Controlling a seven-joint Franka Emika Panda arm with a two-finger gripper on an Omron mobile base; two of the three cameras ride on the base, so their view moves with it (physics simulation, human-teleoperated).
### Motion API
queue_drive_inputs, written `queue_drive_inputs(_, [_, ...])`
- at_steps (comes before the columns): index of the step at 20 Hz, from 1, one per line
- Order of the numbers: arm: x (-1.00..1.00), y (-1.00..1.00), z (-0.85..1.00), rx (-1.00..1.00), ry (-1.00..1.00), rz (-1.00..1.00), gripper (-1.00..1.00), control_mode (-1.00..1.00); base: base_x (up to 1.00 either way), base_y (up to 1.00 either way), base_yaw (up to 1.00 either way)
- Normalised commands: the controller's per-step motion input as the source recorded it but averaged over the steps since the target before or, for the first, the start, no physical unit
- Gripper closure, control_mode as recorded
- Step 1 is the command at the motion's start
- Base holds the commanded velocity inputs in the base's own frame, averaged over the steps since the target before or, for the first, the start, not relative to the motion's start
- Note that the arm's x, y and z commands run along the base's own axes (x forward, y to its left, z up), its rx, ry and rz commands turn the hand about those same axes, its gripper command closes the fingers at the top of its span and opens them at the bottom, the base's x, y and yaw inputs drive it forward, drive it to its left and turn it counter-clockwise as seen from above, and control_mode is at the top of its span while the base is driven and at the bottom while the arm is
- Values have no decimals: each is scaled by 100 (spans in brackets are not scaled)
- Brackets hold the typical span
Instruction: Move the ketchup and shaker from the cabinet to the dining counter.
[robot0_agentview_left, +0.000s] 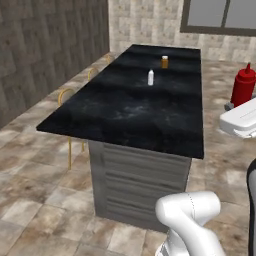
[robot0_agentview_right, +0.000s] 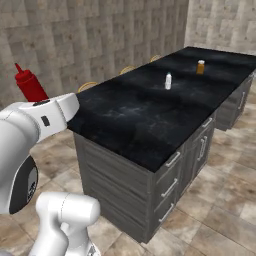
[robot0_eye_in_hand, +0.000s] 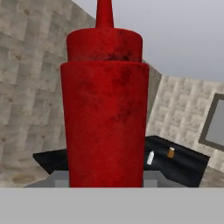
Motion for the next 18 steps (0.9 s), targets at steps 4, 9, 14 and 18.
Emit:
queue_drive_inputs(4, [0,0,0,0,0,0,100,100,30,60,-33])
queue_drive_inputs(9, [0,0,0,0,0,0,100,100,23,64,-31])
queue_drive_inputs(14, [0,0,0,0,0,0,100,100,21,63,-29])
queue_drive_inputs(18, [0,0,0,0,0,0,100,100,21,56,-27])
